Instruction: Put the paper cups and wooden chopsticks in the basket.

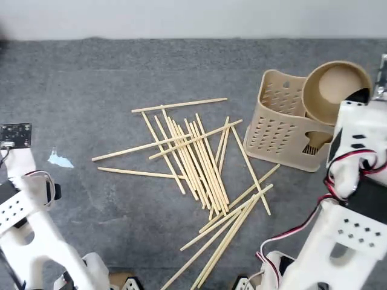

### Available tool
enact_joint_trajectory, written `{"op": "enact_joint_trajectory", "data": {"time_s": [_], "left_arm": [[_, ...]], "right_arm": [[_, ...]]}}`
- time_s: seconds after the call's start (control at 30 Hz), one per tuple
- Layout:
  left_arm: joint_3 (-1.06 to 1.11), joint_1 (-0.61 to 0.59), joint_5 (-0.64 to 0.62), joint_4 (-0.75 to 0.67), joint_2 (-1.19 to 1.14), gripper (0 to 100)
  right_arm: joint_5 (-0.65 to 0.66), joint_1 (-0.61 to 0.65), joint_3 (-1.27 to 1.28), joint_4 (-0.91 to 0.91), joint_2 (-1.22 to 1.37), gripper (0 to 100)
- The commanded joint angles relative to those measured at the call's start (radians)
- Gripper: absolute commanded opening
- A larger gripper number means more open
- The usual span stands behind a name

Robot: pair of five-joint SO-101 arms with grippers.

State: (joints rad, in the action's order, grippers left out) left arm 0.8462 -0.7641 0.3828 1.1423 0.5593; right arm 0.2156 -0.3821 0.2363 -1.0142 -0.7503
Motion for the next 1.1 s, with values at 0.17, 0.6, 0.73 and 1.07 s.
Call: {"op": "enact_joint_trajectory", "data": {"time_s": [0.17, 0.6, 0.73, 1.07], "left_arm": [[-0.007, 0.003, -0.009, -0.018, 0.015, 21], [-0.007, 0.003, -0.009, -0.018, 0.015, 21], [-0.007, 0.003, -0.009, -0.018, 0.015, 21], [-0.007, 0.000, -0.009, -0.018, 0.015, 21]], "right_arm": [[-0.107, 0.010, -0.060, -0.012, 0.054, 0.8], [-0.236, -0.047, -0.324, -0.255, 0.220, 0.9], [-0.236, -0.044, -0.411, -0.346, 0.225, 0.9], [-0.236, -0.047, -0.430, -0.367, 0.349, 0.9]]}}
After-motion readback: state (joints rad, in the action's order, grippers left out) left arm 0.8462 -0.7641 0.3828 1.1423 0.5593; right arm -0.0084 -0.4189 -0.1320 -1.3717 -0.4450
